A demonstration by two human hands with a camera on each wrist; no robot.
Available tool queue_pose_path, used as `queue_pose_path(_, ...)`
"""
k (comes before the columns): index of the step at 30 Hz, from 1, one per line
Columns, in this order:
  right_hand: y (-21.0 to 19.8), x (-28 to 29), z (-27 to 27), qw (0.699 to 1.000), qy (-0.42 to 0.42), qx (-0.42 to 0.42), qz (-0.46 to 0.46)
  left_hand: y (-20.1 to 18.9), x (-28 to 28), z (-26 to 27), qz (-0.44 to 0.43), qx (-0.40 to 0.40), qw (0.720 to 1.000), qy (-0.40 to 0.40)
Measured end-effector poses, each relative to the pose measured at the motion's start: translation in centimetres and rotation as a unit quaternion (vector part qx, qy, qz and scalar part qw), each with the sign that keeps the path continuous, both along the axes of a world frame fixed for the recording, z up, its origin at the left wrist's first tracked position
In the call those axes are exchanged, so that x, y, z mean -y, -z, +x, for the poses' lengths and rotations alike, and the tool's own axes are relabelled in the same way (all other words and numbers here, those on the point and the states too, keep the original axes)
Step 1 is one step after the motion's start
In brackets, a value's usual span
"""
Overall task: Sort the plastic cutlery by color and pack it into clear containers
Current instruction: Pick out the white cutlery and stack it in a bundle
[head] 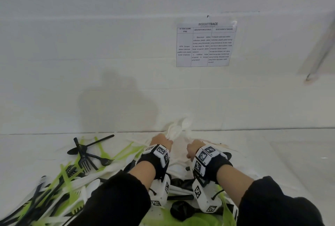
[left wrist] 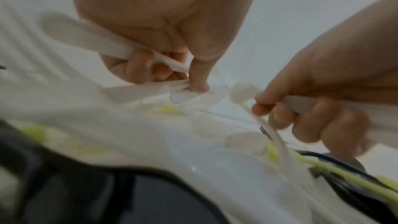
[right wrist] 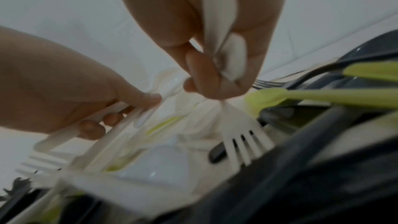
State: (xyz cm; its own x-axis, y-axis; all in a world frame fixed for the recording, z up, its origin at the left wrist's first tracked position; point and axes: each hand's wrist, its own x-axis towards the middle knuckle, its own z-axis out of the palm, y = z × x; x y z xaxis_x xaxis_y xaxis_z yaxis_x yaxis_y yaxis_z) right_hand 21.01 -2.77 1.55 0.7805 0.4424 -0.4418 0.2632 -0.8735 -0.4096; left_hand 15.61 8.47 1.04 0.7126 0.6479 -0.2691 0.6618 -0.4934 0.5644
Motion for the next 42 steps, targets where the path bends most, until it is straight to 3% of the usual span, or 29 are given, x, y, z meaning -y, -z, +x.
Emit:
queue_pose_path(6,0.6,-1.1,-1.2,0.999,-0.013,0.05,-0.002,-1.7,-2.8,-1.2,-0.013,0.062,0.996,-0.067)
queue_pose_path(12,1.5,-4.0,-0.5,0.996,-0.023,0.086,0.008,-1.4,-4.0,-3.2,-0.027,0.063,0.994,-0.083)
queue_pose_path(19,3.3,-5.5,-0.9,0.989,-0.07,0.126,-0.019,-0.7,-4.0,-5.3,-0.1,0.078,0.984,-0.123)
queue_pose_path(21,3.2,-5.6,-0.5,0.989,-0.071,0.124,-0.023,-0.3,-3.6,-5.5,-0.148,0.107,0.973,-0.14)
queue_pose_path(24,3.4,-5.1,-0.4,0.989,-0.071,0.126,-0.04,0.2,-2.8,-5.8,-0.256,0.186,0.93,-0.188)
queue_pose_path(28,4.2,-4.2,-0.4,0.987,-0.09,0.113,-0.073,0.1,-1.8,-5.6,-0.295,0.221,0.906,-0.211)
queue_pose_path(36,3.5,-3.9,-1.1,0.991,-0.053,0.117,-0.042,0.5,-1.3,-5.4,-0.283,0.239,0.905,-0.21)
queue_pose_path(42,1.6,-3.0,0.0,0.992,0.071,0.074,0.074,0.9,-1.1,-5.8,-0.273,0.239,0.909,-0.205)
